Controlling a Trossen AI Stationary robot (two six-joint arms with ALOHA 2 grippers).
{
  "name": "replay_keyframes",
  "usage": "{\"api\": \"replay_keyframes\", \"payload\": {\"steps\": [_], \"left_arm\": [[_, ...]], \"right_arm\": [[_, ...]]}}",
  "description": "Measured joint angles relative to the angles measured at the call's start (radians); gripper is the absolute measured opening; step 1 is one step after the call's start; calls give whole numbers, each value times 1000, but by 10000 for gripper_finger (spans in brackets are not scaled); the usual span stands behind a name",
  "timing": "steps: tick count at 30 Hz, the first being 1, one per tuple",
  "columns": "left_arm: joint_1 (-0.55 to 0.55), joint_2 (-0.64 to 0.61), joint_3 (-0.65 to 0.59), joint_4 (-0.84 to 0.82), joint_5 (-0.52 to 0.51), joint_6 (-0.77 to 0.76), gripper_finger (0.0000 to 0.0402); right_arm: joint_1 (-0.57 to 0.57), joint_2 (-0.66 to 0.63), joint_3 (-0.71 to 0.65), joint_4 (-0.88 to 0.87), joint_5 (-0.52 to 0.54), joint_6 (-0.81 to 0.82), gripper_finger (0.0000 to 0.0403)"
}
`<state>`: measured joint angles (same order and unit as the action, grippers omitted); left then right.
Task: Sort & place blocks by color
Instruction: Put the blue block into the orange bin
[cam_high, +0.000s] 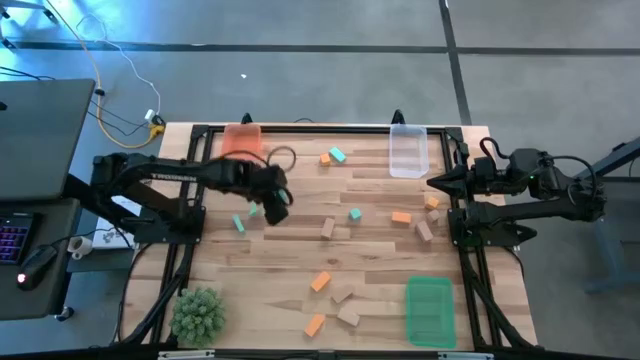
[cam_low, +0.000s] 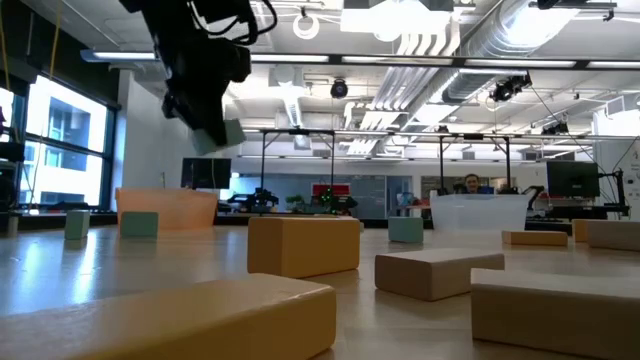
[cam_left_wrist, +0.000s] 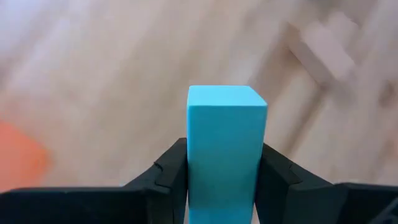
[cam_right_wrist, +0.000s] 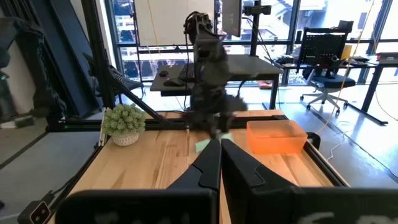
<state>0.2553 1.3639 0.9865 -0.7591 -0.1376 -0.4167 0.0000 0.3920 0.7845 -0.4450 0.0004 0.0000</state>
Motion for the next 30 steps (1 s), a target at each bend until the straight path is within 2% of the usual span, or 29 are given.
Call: {"api": "replay_keyframes", "payload": {"steps": [4,11,16,21,25,30], "left_arm": [[125,-33,1,-4,-33,29,106],[339,-41,0,-5,-32,43,113],[437,-41,0,-16,-33,3,112],[513,-39,0,-118,-64,-24,112],[556,-30,-1,-178,-74,-19,111],[588,-27,-1,-177,-68,-25,112]], "right_arm": [[0,0,0,0,0,0,0],[0,0,0,0,0,6,0],[0,0,0,1,1,109,0],[0,0,0,7,7,179,0],[0,0,0,10,81,238,0],[0,0,0,11,193,254,0]]}}
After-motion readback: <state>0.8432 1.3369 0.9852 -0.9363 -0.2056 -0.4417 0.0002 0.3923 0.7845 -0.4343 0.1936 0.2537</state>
